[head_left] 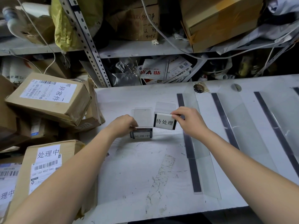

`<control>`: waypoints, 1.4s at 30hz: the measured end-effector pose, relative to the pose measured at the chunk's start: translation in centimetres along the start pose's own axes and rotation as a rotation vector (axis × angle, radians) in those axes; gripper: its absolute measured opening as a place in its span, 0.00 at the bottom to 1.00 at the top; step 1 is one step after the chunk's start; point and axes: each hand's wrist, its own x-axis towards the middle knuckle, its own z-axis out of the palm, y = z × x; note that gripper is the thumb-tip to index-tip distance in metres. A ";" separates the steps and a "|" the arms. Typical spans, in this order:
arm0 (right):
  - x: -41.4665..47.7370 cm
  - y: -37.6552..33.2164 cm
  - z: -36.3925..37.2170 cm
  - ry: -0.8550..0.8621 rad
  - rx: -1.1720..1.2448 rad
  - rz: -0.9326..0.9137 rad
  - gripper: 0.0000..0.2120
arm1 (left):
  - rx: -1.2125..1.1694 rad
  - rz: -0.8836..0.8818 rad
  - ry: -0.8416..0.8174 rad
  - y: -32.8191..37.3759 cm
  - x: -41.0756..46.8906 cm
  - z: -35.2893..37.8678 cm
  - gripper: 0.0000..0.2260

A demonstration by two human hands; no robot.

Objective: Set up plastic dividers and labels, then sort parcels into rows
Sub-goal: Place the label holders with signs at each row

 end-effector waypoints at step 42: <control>1.3 -0.6 2.1 -0.120 0.043 0.066 0.06 | -0.374 -0.097 0.464 -2.5 -5.1 -7.0 0.05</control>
